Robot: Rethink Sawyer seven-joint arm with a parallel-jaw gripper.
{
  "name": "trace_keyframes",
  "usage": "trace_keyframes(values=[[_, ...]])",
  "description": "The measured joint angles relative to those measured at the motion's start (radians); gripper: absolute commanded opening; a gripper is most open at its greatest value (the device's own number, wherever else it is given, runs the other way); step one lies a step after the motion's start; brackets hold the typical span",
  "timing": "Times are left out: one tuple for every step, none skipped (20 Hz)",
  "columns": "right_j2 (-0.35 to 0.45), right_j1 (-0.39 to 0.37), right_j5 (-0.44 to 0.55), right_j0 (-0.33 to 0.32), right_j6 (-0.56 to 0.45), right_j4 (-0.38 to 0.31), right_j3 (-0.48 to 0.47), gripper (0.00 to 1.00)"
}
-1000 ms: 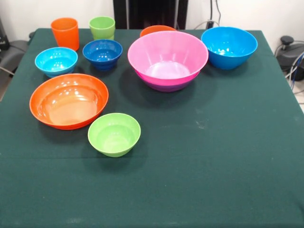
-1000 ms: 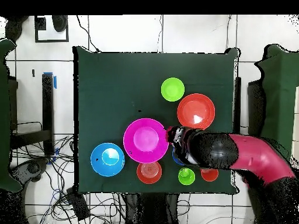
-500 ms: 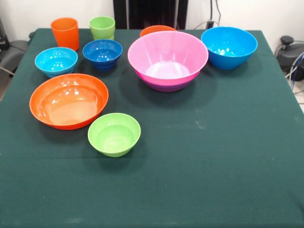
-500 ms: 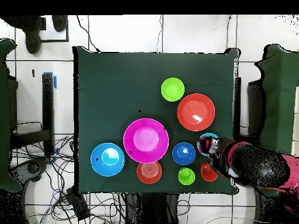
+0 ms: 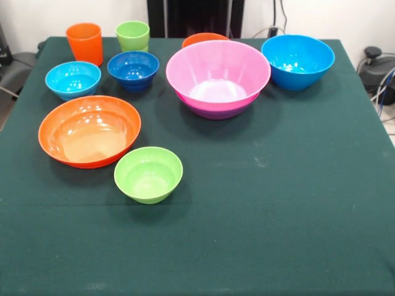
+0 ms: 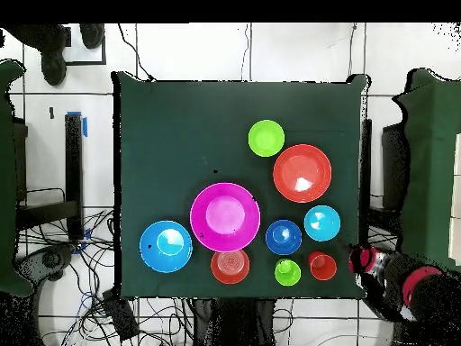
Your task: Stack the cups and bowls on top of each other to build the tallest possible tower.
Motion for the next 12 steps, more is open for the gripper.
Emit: trace_keyframes(values=[[0.014,-0.004,0.000,-0.017,0.000,0.003,0.007,1.00],[0.033,-0.010,0.000,-0.039,0.000,0.007,0.016,1.00],[0.064,-0.021,0.000,-0.071,0.000,0.015,0.031,1.00],[0.086,-0.027,0.000,-0.092,0.000,0.020,0.040,1.00],[0.136,-0.042,0.000,-0.138,0.000,0.029,0.061,1.00],[0.159,-0.047,0.000,-0.157,0.000,0.033,0.070,1.00],[0.177,-0.051,0.000,-0.171,0.000,0.035,0.077,1.00],[0.215,-0.058,0.000,-0.201,0.000,0.040,0.091,1.00],[0.230,-0.060,0.000,-0.212,0.000,0.040,0.097,1.00],[0.247,-0.060,0.000,-0.223,0.000,0.039,0.104,1.00],[0.264,-0.061,0.000,-0.233,0.000,0.039,0.110,1.00],[0.267,-0.060,0.001,-0.234,0.000,0.038,0.112,1.00]])
